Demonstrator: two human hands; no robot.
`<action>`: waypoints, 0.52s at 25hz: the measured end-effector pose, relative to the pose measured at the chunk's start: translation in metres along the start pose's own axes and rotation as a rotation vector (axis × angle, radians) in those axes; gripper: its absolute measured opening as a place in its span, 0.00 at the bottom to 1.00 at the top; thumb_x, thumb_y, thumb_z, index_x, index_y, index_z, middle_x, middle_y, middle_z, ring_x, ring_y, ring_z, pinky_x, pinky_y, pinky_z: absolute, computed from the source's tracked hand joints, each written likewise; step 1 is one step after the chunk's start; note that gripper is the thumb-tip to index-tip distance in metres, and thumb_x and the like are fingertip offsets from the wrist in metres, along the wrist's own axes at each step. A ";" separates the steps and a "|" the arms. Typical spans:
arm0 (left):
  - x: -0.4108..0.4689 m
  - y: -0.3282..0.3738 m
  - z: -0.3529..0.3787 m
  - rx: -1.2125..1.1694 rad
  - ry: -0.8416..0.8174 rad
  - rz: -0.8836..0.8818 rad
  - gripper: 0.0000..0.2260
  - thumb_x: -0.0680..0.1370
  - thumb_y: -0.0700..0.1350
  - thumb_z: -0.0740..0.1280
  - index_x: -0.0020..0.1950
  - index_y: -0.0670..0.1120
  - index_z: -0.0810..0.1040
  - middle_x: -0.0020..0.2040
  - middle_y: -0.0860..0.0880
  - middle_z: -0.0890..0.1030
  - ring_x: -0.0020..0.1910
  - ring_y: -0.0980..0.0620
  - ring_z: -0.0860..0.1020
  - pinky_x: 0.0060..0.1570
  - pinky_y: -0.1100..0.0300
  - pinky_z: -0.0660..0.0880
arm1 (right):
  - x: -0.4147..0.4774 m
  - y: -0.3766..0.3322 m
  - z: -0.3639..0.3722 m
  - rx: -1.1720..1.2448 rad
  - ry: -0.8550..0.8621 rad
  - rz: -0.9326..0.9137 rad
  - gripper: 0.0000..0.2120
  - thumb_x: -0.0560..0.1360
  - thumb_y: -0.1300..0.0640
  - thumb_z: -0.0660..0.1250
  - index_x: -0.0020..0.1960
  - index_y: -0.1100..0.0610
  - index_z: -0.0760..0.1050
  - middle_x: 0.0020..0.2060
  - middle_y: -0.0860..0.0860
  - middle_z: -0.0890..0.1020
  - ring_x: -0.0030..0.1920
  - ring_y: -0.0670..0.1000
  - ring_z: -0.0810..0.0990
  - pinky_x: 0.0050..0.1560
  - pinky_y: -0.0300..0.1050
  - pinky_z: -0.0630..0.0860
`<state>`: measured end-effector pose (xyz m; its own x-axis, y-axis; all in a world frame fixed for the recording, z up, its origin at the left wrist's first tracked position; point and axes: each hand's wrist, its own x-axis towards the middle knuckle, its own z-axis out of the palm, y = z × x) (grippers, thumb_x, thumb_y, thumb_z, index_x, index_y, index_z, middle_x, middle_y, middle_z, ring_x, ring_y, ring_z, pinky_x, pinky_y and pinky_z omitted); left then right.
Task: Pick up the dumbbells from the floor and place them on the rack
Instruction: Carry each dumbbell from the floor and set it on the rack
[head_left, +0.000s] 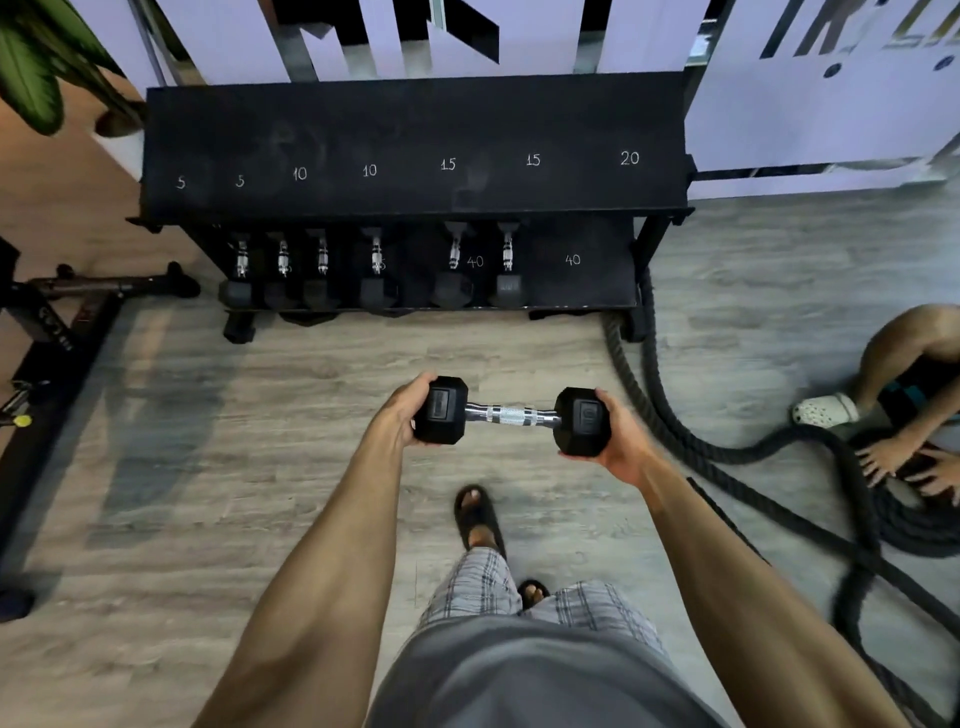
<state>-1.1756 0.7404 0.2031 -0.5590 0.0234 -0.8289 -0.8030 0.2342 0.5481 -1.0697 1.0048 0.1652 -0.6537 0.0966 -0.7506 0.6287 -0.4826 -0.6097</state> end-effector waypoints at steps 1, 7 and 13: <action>0.011 0.012 0.004 -0.005 -0.004 -0.008 0.12 0.77 0.54 0.60 0.41 0.48 0.76 0.39 0.45 0.80 0.39 0.45 0.79 0.47 0.47 0.78 | 0.013 -0.012 0.001 -0.008 0.005 0.006 0.21 0.82 0.43 0.53 0.51 0.54 0.80 0.46 0.56 0.84 0.47 0.57 0.81 0.61 0.66 0.73; 0.101 0.104 0.009 -0.021 -0.020 -0.025 0.11 0.77 0.53 0.61 0.45 0.48 0.77 0.41 0.44 0.81 0.40 0.45 0.79 0.44 0.48 0.79 | 0.105 -0.095 0.020 -0.073 0.038 0.018 0.20 0.80 0.44 0.56 0.54 0.54 0.80 0.46 0.56 0.84 0.46 0.57 0.82 0.52 0.59 0.79; 0.168 0.197 -0.005 -0.067 -0.038 -0.070 0.11 0.77 0.53 0.62 0.48 0.46 0.77 0.41 0.45 0.81 0.39 0.46 0.80 0.37 0.52 0.79 | 0.180 -0.173 0.066 -0.124 0.007 0.008 0.14 0.76 0.48 0.58 0.43 0.54 0.79 0.37 0.55 0.78 0.35 0.54 0.78 0.44 0.51 0.77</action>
<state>-1.4287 0.7855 0.1723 -0.4935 0.0458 -0.8686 -0.8527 0.1713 0.4935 -1.3238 1.0482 0.1519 -0.6460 0.0999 -0.7568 0.6812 -0.3719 -0.6306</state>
